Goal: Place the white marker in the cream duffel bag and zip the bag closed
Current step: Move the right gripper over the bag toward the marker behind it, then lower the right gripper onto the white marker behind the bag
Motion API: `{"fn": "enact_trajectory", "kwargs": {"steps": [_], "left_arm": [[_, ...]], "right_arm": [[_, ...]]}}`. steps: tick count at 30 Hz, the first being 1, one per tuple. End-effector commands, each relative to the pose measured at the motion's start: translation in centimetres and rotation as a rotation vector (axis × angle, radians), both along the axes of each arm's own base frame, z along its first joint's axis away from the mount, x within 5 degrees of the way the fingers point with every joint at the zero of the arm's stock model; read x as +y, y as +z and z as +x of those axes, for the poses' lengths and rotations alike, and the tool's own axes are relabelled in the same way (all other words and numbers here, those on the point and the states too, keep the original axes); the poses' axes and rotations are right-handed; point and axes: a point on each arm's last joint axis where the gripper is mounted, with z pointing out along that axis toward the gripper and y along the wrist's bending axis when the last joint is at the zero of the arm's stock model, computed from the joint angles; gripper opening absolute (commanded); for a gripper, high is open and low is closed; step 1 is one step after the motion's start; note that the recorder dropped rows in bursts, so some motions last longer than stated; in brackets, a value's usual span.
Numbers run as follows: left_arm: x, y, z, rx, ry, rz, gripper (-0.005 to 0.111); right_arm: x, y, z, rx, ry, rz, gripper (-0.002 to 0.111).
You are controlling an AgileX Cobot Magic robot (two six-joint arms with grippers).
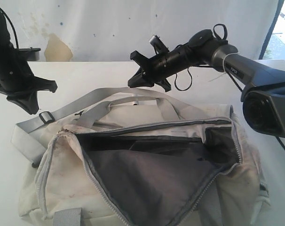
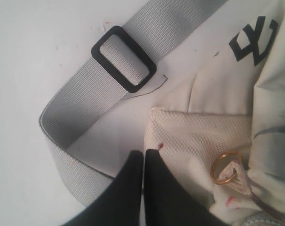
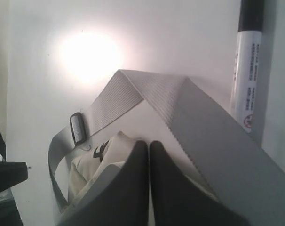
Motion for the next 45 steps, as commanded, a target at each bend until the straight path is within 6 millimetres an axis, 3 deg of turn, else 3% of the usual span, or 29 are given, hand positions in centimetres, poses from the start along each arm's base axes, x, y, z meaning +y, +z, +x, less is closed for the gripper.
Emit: {"fn": "enact_trajectory", "kwargs": {"steps": [1,8,15,22,30,37,41,45], "left_arm": [[0.0,0.5,-0.2,-0.011,0.009,-0.013,0.001],[0.0,0.5,-0.2,-0.005,0.006,-0.012,0.001],[0.0,0.5,-0.2,-0.005,0.006,-0.012,0.001],[0.0,0.5,-0.2,-0.005,0.006,-0.012,0.001],[0.1,0.5,-0.2,-0.003,0.005,-0.010,0.001],[0.1,0.5,-0.2,-0.001,0.005,-0.008,0.001],[0.1,0.5,-0.3,0.005,0.005,-0.010,0.001],[0.1,0.5,-0.3,0.009,0.004,-0.009,0.001]], "right_arm": [[-0.2,0.9,0.1,-0.033,0.008,0.002,0.000],[-0.5,1.2,-0.2,-0.016,0.023,-0.058,0.000],[-1.1,2.0,0.8,-0.304,0.120,-0.177,0.000],[-1.3,1.7,1.1,-0.423,0.188,-0.227,0.000],[-0.5,-1.6,0.0,-0.249,0.247,-0.164,0.000],[0.8,-2.5,-0.9,-0.147,0.244,-0.188,0.000],[1.9,-2.6,-1.3,-0.234,0.325,-0.197,0.000],[2.1,-2.4,-1.0,-0.270,0.294,-0.206,0.000]]}}
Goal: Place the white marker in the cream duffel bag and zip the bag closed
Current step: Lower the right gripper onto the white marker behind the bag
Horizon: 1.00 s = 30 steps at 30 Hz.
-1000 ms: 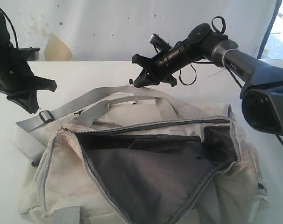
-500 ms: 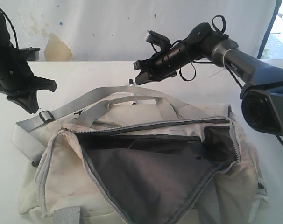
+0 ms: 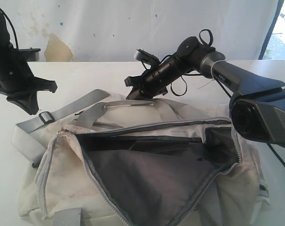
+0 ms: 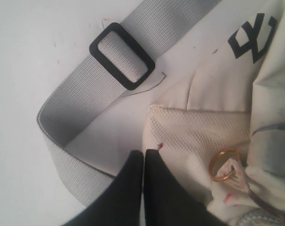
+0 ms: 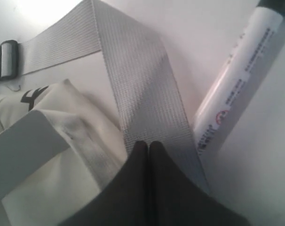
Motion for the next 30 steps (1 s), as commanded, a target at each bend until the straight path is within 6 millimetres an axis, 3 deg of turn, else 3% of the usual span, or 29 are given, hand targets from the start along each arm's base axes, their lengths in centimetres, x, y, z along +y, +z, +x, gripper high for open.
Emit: {"fn": "enact_trajectory", "kwargs": {"steps": [1,6,13,26,30], "left_arm": [[0.1,0.5,-0.3,0.003,0.004,-0.005,0.001],[0.1,0.5,-0.3,0.003,0.004,-0.005,0.001],[0.1,0.5,-0.2,-0.004,0.004,-0.006,0.001],[0.1,0.5,-0.3,0.001,0.004,-0.005,0.001],[0.1,0.5,-0.3,0.003,0.004,-0.005,0.001]], "right_arm": [[0.3,0.1,0.2,-0.055,0.005,-0.017,0.000],[0.2,-0.4,0.3,-0.068,-0.021,-0.098,0.003],[0.4,-0.2,0.6,-0.093,-0.053,-0.073,0.036],[0.1,-0.5,0.5,-0.071,-0.055,-0.126,0.037],[0.1,1.0,0.5,-0.139,-0.010,-0.124,0.037]]}}
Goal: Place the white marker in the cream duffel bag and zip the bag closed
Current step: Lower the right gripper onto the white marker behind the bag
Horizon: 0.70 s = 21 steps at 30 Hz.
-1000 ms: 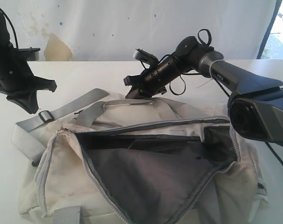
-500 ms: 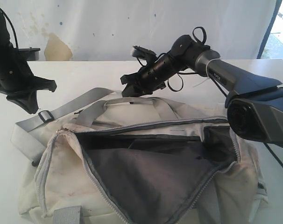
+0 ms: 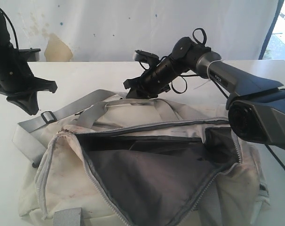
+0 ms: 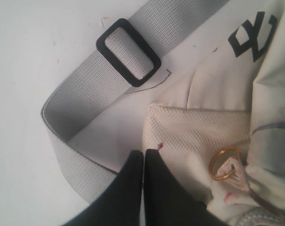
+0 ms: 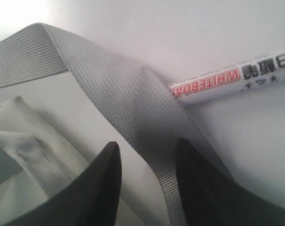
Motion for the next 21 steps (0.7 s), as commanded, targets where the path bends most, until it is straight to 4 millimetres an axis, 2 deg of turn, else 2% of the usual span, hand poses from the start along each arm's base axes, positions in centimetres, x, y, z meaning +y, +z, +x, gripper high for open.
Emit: {"fn": "enact_trajectory", "kwargs": {"steps": [1,10,16,21], "left_arm": [[0.1,0.5,-0.2,-0.001,0.004,-0.006,0.001],[0.1,0.5,-0.4,0.012,-0.003,-0.004,0.001],[0.1,0.5,-0.4,0.013,-0.006,-0.004,0.001],[0.1,0.5,-0.3,0.006,-0.005,-0.004,0.001]], "right_arm": [[-0.1,2.0,-0.1,-0.089,0.074,-0.020,0.037],[-0.6,2.5,-0.3,-0.133,0.145,-0.109,0.037],[-2.7,4.0,-0.9,-0.120,0.225,-0.303,0.037],[-5.0,5.4,0.3,-0.172,0.149,-0.305,0.037]]}}
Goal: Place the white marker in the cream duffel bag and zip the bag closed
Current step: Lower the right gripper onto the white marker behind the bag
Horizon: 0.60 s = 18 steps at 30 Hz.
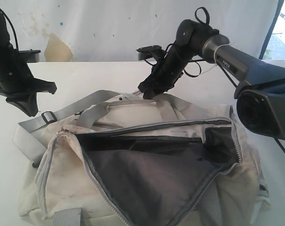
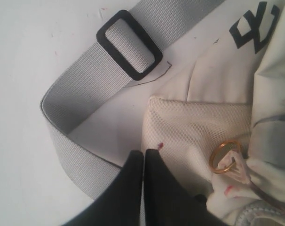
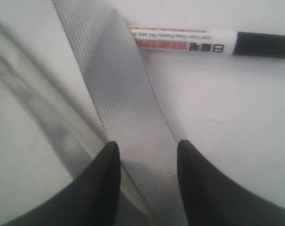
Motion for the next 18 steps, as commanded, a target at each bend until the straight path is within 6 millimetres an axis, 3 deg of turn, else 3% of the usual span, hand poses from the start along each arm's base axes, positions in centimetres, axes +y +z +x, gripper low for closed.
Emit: {"fn": "enact_trajectory", "kwargs": {"steps": [1,5,12,17,18], "left_arm": [[0.1,0.5,-0.1,-0.012,0.001,-0.006,0.001],[0.1,0.5,-0.1,-0.020,0.002,-0.007,0.001],[0.1,0.5,-0.1,-0.022,0.003,-0.007,0.001],[0.1,0.5,0.0,-0.031,0.004,-0.009,0.001],[0.1,0.5,0.0,-0.031,0.004,-0.009,0.001]], "right_arm": [[-2.7,1.7,1.3,-0.076,-0.063,0.005,0.037],[-3.8,1.7,2.5,-0.149,-0.103,0.053,0.035],[-3.6,1.4,3.3,-0.249,-0.058,0.074,0.035],[-3.5,0.9,4.6,-0.316,-0.203,0.145,0.036],[-3.4,0.4,4.6,-0.306,-0.214,0.150,0.041]]}}
